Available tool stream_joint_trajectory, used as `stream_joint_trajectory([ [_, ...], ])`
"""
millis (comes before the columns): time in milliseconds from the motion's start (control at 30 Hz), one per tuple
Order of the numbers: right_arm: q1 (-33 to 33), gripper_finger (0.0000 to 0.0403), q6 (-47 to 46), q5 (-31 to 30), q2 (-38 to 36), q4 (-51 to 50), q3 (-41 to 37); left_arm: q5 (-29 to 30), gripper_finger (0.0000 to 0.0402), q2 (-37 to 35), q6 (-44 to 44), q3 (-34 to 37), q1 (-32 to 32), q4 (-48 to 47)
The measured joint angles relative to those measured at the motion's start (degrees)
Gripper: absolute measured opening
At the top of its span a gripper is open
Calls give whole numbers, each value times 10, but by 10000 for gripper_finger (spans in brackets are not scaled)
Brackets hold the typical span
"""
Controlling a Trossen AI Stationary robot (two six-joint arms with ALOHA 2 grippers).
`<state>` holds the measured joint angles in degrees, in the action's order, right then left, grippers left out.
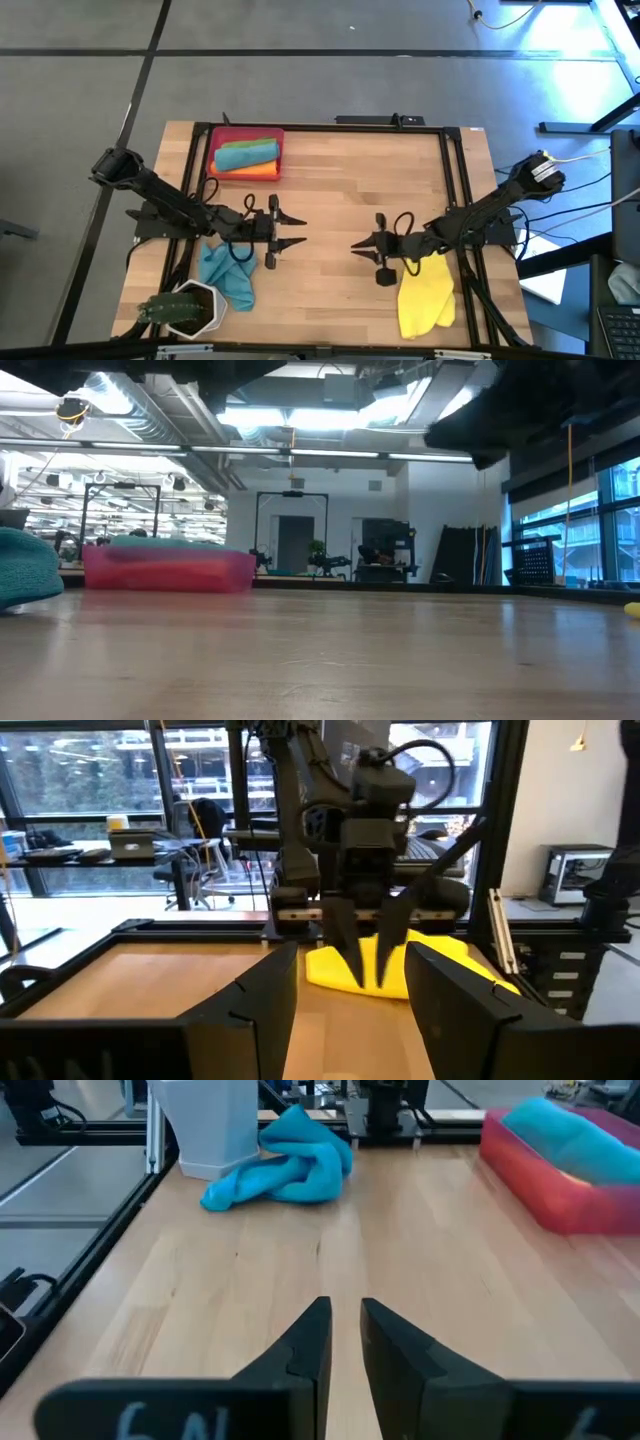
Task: Roll microfiber towels into tight, uniform cylinder then place into a basket
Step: Fold the blue microfiber towel
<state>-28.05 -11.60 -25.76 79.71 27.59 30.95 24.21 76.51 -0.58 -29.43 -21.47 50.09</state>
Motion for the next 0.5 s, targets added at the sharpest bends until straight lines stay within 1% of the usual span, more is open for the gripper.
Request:
stream_joint_trajectory([
  [167,0,60,28,0,77,0,68,0,173,0,-20,0,2,3],
  [233,0,60,32,0,112,0,96,-1,173,0,-14,0,2,1],
  [300,0,60,33,0,142,-1,119,-19,173,-1,-10,-1,1,-17],
  [400,0,60,47,0,168,-33,148,-42,172,-18,-2,-7,-3,-93],
  [500,2,60,44,0,170,-99,175,-38,172,-35,34,-40,-12,-222],
])
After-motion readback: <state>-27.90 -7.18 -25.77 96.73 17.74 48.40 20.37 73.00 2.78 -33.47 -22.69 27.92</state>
